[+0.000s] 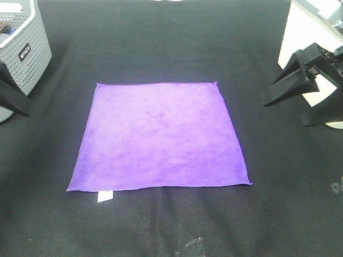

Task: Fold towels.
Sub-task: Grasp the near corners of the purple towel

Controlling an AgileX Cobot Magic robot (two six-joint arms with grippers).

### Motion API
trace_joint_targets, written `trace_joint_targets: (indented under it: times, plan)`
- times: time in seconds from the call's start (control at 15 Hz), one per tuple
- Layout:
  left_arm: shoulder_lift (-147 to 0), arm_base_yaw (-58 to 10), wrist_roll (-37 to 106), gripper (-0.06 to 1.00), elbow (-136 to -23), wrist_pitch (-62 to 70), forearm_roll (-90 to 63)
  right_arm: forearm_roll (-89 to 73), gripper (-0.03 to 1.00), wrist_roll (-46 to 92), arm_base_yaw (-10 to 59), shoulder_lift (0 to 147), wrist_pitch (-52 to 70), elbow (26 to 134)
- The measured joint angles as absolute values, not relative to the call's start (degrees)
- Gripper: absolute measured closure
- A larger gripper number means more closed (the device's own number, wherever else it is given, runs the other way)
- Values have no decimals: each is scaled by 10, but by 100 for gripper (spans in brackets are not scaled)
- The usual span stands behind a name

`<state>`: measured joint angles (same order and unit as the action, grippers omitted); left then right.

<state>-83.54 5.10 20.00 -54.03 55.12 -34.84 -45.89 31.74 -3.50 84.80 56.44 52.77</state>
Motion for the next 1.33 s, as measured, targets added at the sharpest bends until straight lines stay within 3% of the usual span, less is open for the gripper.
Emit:
trace_joint_targets:
  times: [0.27,0.53,1.33]
  plan:
    - [-945,51,273,-5,-541,533,-398,-459,1,337,-35,871,560,528]
    - [-1031,51,343,-5,-541,493,-430,-470,1,379,-35,1012,549,549]
    - [-1124,51,426,-5,-541,459,-516,-468,1,409,-37,1167,537,584]
